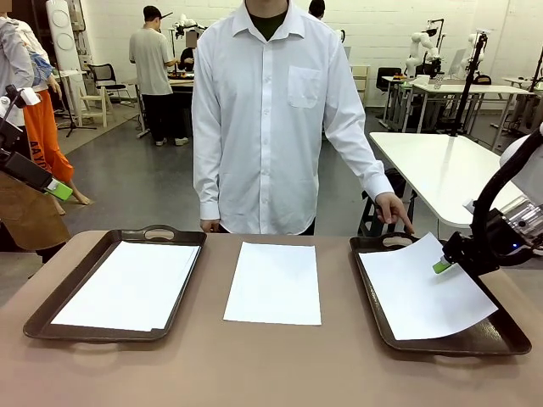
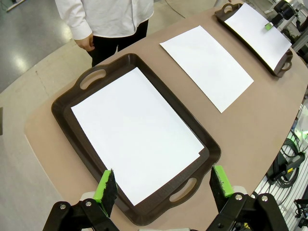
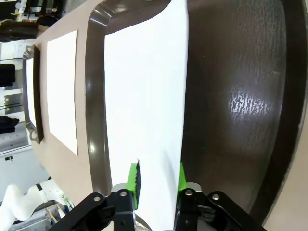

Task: Sort the A4 documents.
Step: Place the A4 Paper in the designated Handle tray.

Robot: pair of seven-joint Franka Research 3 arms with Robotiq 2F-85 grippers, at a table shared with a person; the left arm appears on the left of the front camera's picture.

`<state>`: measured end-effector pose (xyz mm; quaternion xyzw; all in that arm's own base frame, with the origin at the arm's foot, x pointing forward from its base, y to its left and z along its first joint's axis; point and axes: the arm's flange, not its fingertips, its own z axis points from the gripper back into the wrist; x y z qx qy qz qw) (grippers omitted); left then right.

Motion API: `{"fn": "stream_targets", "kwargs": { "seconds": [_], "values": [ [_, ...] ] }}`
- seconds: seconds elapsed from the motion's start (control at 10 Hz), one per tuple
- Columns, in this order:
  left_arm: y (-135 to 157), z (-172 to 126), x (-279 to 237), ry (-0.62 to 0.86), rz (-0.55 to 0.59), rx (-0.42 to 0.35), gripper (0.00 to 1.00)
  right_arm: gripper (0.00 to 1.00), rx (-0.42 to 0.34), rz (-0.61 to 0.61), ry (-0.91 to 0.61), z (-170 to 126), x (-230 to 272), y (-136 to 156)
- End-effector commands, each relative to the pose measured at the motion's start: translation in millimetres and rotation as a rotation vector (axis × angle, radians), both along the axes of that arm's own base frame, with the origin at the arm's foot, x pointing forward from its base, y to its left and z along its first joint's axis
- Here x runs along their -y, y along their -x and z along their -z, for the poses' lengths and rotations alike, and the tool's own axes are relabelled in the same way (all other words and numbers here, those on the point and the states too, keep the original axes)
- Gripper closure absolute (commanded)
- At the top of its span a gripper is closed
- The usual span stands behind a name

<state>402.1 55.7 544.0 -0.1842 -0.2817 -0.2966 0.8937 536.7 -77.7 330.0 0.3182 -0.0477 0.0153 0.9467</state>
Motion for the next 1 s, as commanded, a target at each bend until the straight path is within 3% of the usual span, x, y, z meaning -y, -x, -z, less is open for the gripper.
{"fn": "stream_targets", "kwargs": {
  "seconds": [0.0, 0.1, 0.2, 0.3, 0.4, 0.7, 0.9],
  "values": [
    [1, 1, 0, -0.007, 0.008, 0.003, 0.00, 0.23, -0.009, 0.038, 0.084, -8, 0, 9],
    [1, 1, 0, -0.007, 0.008, 0.003, 0.00, 0.38, -0.002, 0.050, 0.125, -13, 1, 11],
    [1, 1, 0, -0.007, 0.008, 0.003, 0.00, 0.04, 0.004, 0.062, 0.159, -17, 3, 12],
    [1, 1, 0, -0.007, 0.008, 0.003, 0.00, 0.19, 0.015, 0.075, 0.185, -23, 6, 14],
    [1, 1, 0, -0.007, 0.008, 0.003, 0.00, 0.00, 0.027, 0.086, 0.196, -28, 7, 16],
    [1, 1, 0, -0.007, 0.008, 0.003, 0.00, 0.00, 0.058, 0.120, 0.199, -36, 5, 18],
    [1, 1, 0, -0.007, 0.008, 0.003, 0.00, 0.00, 0.054, 0.072, 0.175, -37, 14, 13]
  ]
}}
